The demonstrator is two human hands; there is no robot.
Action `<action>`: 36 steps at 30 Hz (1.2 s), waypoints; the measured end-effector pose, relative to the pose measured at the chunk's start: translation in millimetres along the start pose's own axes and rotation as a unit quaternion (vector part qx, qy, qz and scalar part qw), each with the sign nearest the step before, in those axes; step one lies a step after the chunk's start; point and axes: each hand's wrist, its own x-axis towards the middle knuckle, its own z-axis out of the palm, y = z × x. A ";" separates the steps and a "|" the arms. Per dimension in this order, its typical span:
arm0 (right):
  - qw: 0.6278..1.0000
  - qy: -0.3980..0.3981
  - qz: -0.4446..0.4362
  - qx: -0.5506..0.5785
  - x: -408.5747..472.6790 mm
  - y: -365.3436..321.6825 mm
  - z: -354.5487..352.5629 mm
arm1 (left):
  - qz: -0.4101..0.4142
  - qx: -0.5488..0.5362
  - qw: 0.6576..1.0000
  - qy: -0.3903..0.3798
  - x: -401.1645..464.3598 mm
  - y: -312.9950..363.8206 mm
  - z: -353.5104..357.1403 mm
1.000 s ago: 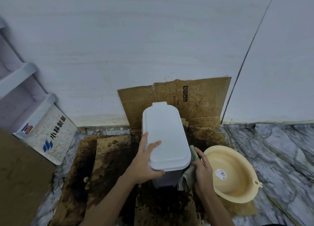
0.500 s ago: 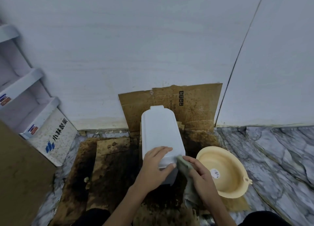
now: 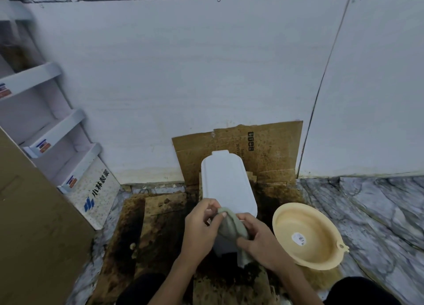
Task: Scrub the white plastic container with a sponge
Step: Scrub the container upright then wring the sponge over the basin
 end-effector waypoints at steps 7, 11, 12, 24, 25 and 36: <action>0.996 0.079 -0.020 -0.044 1.5 10.0 -13.2 | -0.014 -0.011 0.998 0.063 8.8 -8.6 -14.1; 0.986 0.162 -0.035 -0.012 17.4 19.1 -29.4 | -0.015 -0.002 0.997 0.080 20.8 -18.4 -16.5; 0.984 0.175 -0.034 0.001 24.1 20.5 -32.6 | -0.011 0.008 0.997 0.076 25.5 -22.0 -16.3; 0.980 0.192 -0.004 -0.044 111.4 38.0 -70.1 | -0.010 0.119 0.992 0.039 89.5 -71.0 -1.8; 0.980 0.191 0.003 -0.059 115.8 39.7 -71.2 | -0.028 0.118 0.992 0.032 91.7 -73.6 -1.4; 0.874 0.169 -0.201 -0.409 122.4 41.9 -68.8 | -0.129 0.103 0.983 -0.078 79.2 -87.0 -3.4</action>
